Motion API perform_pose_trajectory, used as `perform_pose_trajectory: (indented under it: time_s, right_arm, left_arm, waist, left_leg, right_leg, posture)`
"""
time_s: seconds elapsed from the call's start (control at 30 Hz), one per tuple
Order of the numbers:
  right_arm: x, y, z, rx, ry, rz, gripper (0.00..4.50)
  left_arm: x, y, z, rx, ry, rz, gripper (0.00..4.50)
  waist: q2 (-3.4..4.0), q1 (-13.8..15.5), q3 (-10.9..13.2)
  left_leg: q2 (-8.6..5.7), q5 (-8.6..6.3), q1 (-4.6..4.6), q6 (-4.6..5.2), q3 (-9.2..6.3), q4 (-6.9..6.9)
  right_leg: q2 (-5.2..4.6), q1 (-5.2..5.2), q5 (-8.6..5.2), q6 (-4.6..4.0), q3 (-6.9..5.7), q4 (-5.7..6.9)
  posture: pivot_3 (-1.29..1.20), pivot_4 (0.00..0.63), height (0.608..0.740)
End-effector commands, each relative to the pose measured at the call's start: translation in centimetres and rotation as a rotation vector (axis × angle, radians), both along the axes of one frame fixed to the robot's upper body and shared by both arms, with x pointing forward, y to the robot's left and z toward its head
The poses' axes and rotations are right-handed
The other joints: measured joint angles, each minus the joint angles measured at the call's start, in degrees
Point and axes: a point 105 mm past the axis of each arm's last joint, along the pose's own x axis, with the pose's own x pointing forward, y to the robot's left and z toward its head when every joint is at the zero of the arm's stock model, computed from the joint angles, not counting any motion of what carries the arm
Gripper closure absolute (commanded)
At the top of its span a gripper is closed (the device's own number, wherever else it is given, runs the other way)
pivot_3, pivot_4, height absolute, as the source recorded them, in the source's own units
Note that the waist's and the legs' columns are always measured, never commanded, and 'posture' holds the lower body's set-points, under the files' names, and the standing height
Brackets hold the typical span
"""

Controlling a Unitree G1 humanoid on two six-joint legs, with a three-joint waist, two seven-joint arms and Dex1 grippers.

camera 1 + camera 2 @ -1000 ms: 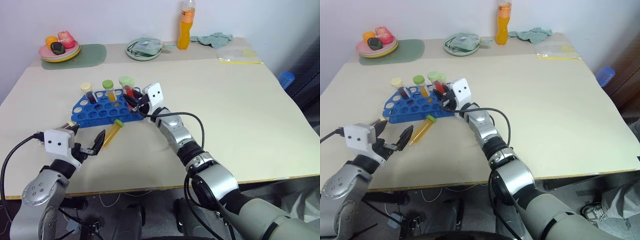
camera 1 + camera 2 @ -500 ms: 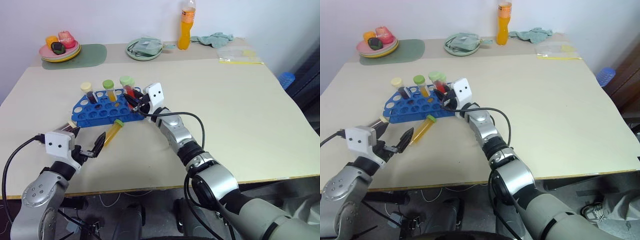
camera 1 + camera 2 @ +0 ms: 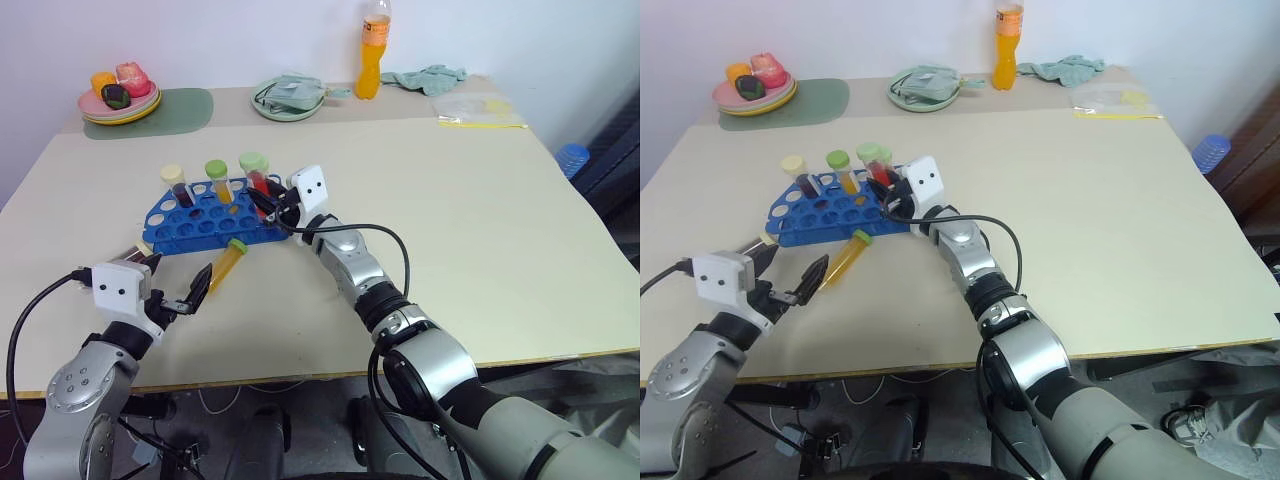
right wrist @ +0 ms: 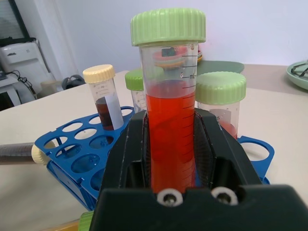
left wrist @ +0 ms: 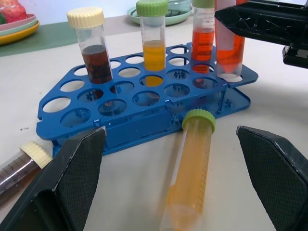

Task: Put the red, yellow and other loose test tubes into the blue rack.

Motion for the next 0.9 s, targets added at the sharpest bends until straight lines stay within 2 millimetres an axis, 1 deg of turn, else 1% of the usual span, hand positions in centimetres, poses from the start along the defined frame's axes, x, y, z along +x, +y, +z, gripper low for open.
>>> perform_pose_trajectory:
  time_s: [0.03, 0.27, 0.5, 0.57, 0.6, 0.73, 0.77, 0.83, 0.9]
  right_arm:
    - [-1.4, 2.0, -1.1, 0.031, 0.064, 0.052, 3.67]
    - [-1.2, 1.8, -1.3, 0.024, 0.067, 0.035, 3.67]
    - [-1.0, 1.4, -1.4, 0.006, 0.033, 0.007, 3.67]
    - [-1.4, 1.6, -1.4, 0.015, 0.024, 0.039, 2.74]
    - [-1.6, 1.7, -1.3, 0.018, 0.013, 0.051, 2.37]
    - [-2.1, 1.7, -0.2, 0.044, -0.046, 0.074, 0.35]
    - [-2.3, 1.6, 0.2, 0.045, -0.068, 0.084, 0.03]
    - [-2.6, 1.1, 0.7, 0.035, -0.110, 0.099, 0.03]
    - [-2.9, 0.2, 1.2, 0.016, -0.155, 0.112, 0.03]
  left_arm:
    - [-0.1, -0.1, 0.9, 0.024, -0.039, -0.009, 0.00]
    - [-0.1, -0.1, 0.7, 0.025, -0.037, -0.013, 0.00]
    - [-0.1, 0.0, 0.5, 0.024, -0.037, -0.014, 0.00]
    - [0.1, 0.3, 0.4, 0.016, -0.030, 0.004, 0.00]
    - [0.1, 0.4, 0.3, 0.011, -0.025, 0.011, 0.00]
    - [0.4, 0.4, -0.3, 0.004, 0.034, 0.016, 0.00]
    - [0.4, 0.2, -0.4, 0.018, 0.059, 0.009, 0.00]
    - [0.8, -0.3, -0.3, 0.062, 0.102, -0.001, 0.00]
    - [1.6, -0.6, 0.7, 0.155, 0.135, 0.014, 0.00]
  waist:
    - [0.00, 0.00, 0.00]
    - [0.01, 0.00, 0.01]
    - [0.01, -0.01, 0.01]
    - [0.01, 0.00, 0.01]
    - [0.01, 0.00, 0.01]
    - [0.01, -0.01, 0.01]
    - [0.01, -0.01, 0.01]
    - [0.02, 0.06, 0.01]
    - [-0.01, 0.20, 0.00]
  left_leg:
    - [0.00, 0.00, 0.00, 0.00, 0.00, 0.00]
    - [0.00, 0.00, 0.00, 0.00, 0.00, -0.01]
    - [0.00, 0.00, 0.00, 0.00, 0.00, -0.01]
    - [0.00, 0.00, 0.00, 0.00, 0.01, -0.01]
    - [0.00, 0.00, 0.00, 0.00, 0.01, -0.01]
    - [0.00, 0.00, 0.00, 0.00, 0.02, -0.01]
    - [0.00, 0.00, 0.00, 0.00, 0.01, -0.01]
    - [0.00, 0.00, 0.00, 0.00, 0.01, -0.01]
    - [0.00, 0.00, -0.02, 0.00, -0.02, 0.01]
  right_leg:
    - [0.00, 0.00, 0.00, 0.00, 0.00, 0.00]
    - [0.00, 0.00, 0.00, 0.00, 0.00, 0.00]
    - [0.00, 0.00, 0.00, 0.00, 0.00, 0.00]
    - [0.00, 0.00, 0.00, 0.00, 0.00, 0.00]
    - [0.00, 0.00, 0.00, 0.00, 0.01, 0.00]
    - [0.00, 0.00, 0.00, 0.00, 0.01, 0.00]
    - [0.00, 0.00, 0.00, 0.00, 0.01, 0.00]
    - [0.01, 0.00, 0.00, 0.00, 0.01, 0.00]
    - [0.01, 0.00, 0.00, 0.01, 0.01, 0.01]
  posture:
    - [0.00, 0.150, 0.740]
    - [0.00, 0.150, 0.740]
    - [0.00, 0.150, 0.740]
    - [0.00, 0.150, 0.740]
    - [0.00, 0.150, 0.740]
    - [0.00, 0.150, 0.740]
    - [0.00, 0.150, 0.740]
    - [0.00, 0.150, 0.740]
    - [0.00, 0.150, 0.740]
